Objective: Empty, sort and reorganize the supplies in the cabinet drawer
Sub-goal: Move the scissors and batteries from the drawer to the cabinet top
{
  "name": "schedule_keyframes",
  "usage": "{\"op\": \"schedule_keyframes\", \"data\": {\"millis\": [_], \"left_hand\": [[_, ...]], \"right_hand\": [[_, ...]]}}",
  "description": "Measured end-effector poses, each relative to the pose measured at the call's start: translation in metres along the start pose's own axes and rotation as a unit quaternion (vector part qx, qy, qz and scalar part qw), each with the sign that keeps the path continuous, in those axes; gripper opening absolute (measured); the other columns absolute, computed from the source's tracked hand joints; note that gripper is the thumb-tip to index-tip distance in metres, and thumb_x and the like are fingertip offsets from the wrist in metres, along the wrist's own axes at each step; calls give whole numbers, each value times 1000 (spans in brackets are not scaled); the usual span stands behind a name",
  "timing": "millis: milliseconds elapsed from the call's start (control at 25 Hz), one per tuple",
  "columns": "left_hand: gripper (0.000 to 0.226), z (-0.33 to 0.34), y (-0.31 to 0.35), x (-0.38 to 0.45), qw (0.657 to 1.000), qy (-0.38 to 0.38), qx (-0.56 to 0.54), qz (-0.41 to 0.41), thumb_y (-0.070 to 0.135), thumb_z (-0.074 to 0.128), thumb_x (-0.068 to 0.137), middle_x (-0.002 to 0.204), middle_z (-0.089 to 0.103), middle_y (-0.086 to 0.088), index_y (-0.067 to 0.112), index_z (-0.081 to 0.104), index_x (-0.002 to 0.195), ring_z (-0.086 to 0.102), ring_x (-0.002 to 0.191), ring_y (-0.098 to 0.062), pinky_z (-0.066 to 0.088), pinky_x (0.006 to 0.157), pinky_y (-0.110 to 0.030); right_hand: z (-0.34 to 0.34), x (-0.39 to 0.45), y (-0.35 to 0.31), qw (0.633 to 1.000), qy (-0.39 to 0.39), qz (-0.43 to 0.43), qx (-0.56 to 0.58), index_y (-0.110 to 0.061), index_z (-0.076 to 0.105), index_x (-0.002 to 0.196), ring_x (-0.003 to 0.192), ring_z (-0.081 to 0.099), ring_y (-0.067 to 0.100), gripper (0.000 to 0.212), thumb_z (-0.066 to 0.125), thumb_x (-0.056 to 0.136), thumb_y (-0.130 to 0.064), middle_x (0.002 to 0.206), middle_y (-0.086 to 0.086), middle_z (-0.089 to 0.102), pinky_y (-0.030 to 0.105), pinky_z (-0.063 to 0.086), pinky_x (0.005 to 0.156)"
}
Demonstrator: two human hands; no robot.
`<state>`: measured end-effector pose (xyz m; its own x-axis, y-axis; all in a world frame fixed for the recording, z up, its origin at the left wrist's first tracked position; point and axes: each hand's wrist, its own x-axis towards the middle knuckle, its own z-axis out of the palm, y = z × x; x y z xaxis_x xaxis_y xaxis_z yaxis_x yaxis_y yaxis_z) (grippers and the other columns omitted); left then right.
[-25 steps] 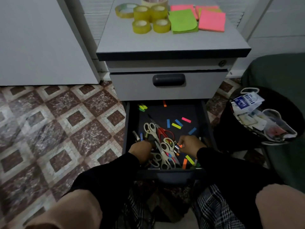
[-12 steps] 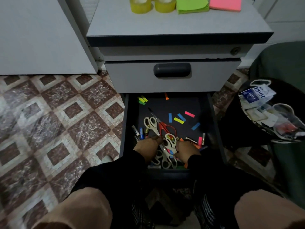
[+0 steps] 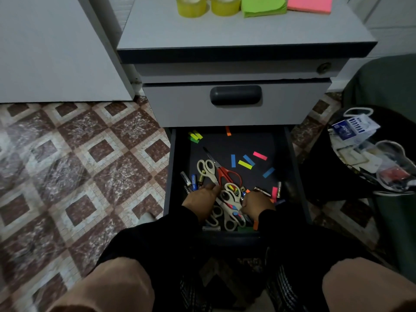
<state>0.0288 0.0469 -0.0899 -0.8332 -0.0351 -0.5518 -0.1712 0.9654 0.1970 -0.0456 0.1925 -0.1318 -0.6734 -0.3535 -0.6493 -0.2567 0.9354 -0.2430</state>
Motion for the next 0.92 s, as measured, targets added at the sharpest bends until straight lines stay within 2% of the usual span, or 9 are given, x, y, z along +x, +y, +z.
{"op": "schedule_keyframes", "data": {"millis": [200, 320, 400, 480, 600, 760, 920], "left_hand": [[47, 4, -5, 4, 1000, 3, -2, 0, 1, 39, 93, 145, 30, -10, 12, 35, 139, 39, 130, -30, 43, 96, -39], [41, 4, -5, 4, 1000, 3, 5, -9, 5, 37, 96, 139, 40, -13, 10, 39, 137, 45, 125, -30, 44, 93, -38], [37, 3, -4, 3, 1000, -18, 15, -14, 10, 35, 99, 134, 46, -15, 7, 43, 134, 52, 119, -30, 44, 94, -38], [39, 4, -3, 0, 999, -34, 29, -8, 11, 38, 98, 137, 44, -14, 10, 42, 137, 50, 121, -30, 42, 98, -37], [46, 3, -1, -2, 998, -19, 65, 11, 11, 39, 98, 144, 36, -8, 19, 35, 143, 44, 127, -28, 41, 101, -38], [37, 3, 3, 0, 997, -15, 70, -13, 15, 36, 100, 135, 48, -10, 16, 41, 137, 51, 122, -27, 44, 99, -37], [34, 6, 4, 5, 997, -37, 64, -30, 13, 35, 99, 128, 55, -14, 11, 48, 131, 55, 117, -28, 46, 97, -38]], "right_hand": [[-3, -1, 1, 1000, -13, -15, 18, -7, 60, 71, 83, 61, 25, 22, 69, 83, -24, 84, 11, 60, 26, 44, 70], [-12, -2, 4, 994, -26, -27, 104, -14, 46, 59, 65, 55, 20, 32, 69, 81, -14, 70, 6, 57, 27, 44, 63], [-19, -3, 8, 982, -11, -12, 188, -14, 45, 62, 48, 50, 14, 31, 68, 81, -7, 59, 2, 53, 21, 42, 48], [-27, -5, 10, 971, 4, 6, 237, -13, 46, 65, 37, 48, 9, 29, 67, 82, -3, 54, 2, 53, 16, 37, 35], [-38, -7, 15, 965, 16, 24, 259, -12, 47, 66, 27, 44, 3, 28, 64, 82, 3, 52, 4, 54, 15, 37, 34], [-51, -15, 16, 962, 14, 48, 270, -11, 48, 66, 42, 48, 12, 27, 59, 82, 7, 56, 5, 54, 20, 39, 40], [-54, -23, 16, 958, 13, 60, 279, -12, 46, 68, 45, 46, 12, 28, 61, 84, 4, 58, 4, 52, 17, 37, 37]]}}
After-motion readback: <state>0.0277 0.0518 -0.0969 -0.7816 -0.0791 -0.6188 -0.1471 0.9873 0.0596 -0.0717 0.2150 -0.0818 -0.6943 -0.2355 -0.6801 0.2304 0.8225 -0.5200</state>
